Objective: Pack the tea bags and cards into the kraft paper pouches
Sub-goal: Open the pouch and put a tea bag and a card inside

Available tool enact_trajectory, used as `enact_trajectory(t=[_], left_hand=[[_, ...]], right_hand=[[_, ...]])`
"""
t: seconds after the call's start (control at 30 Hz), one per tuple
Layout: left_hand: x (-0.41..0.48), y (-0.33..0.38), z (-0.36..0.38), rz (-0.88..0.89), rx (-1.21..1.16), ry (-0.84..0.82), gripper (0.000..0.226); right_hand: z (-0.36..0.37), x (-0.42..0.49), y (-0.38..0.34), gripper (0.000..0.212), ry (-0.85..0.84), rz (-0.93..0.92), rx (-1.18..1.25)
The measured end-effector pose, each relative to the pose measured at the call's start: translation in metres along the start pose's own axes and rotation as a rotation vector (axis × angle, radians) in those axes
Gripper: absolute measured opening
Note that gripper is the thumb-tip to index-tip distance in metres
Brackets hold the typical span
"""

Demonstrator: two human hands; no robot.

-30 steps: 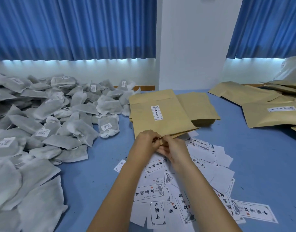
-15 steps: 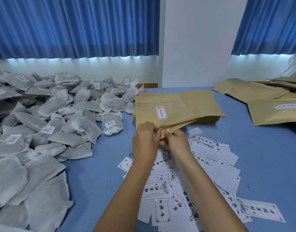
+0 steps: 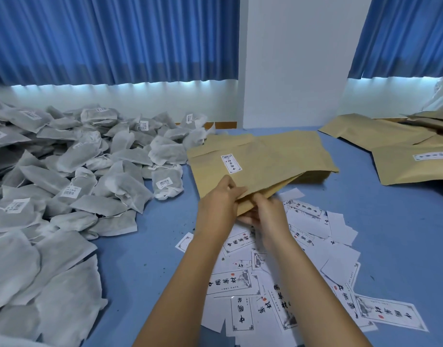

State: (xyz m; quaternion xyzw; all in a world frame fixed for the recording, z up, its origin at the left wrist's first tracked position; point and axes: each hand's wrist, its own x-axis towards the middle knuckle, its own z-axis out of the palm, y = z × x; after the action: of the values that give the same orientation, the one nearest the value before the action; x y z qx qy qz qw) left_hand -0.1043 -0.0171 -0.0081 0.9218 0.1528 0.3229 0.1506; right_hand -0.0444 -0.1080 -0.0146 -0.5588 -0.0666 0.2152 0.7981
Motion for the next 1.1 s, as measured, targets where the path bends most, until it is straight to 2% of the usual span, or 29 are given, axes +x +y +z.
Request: enact_trajectory(t=[0.1,0.17,0.27,0.37,0.43,0.53,0.6,0.63,0.67,0.7,0.73,0.77,0.8,0.83,0.9,1.03,1.1], left_hand=[[-0.002,0.011,-0.005,0.128,-0.037,0.171,0.055],[-0.004,0.014,-0.008,0.124,-0.074,0.335,0.058],[-0.004,0.009,-0.012,-0.009,-0.271,0.542,0.07],[-0.001,0.004,-0.019,-0.118,-0.471,0.603,0.073],[0.002,-0.001,-0.023,-0.052,-0.503,0.536,0.064],[0.004,-0.012,-0.028,0.155,-0.575,0.324,0.035],[0.008,-0.027,-0.03,0.128,-0.579,0.274,0.035],[0.014,-0.042,-0.029,-0.006,-0.473,0.335,0.041],[0.021,-0.062,-0.029,-0.216,-0.259,0.392,0.047],[0.028,-0.084,-0.033,-0.481,0.025,0.355,0.054],[0.03,-0.105,-0.038,-0.714,0.242,0.205,0.064],[0.03,-0.124,-0.042,-0.858,0.356,0.031,0.074],[0.028,-0.14,-0.043,-0.917,0.396,-0.117,0.079],[0.026,-0.151,-0.042,-0.92,0.403,-0.221,0.081],[0.026,-0.158,-0.038,-0.874,0.398,-0.303,0.075],[0.024,-0.143,-0.028,-0.755,0.372,-0.231,0.038],[0.018,-0.132,-0.021,-0.682,0.352,-0.176,0.03]], right_hand=[[-0.009,0.006,-0.003,0.022,0.06,-0.027,0.06],[-0.012,0.008,-0.002,0.023,0.11,-0.035,-0.044],[-0.013,0.009,-0.001,0.033,0.176,-0.005,-0.196],[-0.009,0.006,-0.003,0.037,0.116,0.001,-0.142],[-0.003,0.004,-0.007,0.033,0.124,-0.041,-0.104],[0.004,0.009,-0.018,0.024,0.115,-0.069,0.057],[0.007,0.015,-0.024,0.022,0.11,-0.087,0.105],[0.008,0.018,-0.025,0.021,0.119,-0.088,0.133],[0.009,0.02,-0.025,0.019,0.132,-0.08,0.165],[0.008,0.022,-0.024,0.018,0.148,-0.071,0.184],[0.007,0.023,-0.022,0.019,0.161,-0.068,0.193],[0.005,0.024,-0.02,0.019,0.171,-0.07,0.194],[0.004,0.024,-0.019,0.019,0.176,-0.076,0.184],[0.003,0.025,-0.019,0.018,0.184,-0.083,0.166],[0.005,0.026,-0.02,0.017,0.202,-0.087,0.129],[0.009,0.026,-0.021,0.013,0.22,-0.075,0.127],[0.008,0.024,-0.022,0.011,0.24,-0.064,0.126]])
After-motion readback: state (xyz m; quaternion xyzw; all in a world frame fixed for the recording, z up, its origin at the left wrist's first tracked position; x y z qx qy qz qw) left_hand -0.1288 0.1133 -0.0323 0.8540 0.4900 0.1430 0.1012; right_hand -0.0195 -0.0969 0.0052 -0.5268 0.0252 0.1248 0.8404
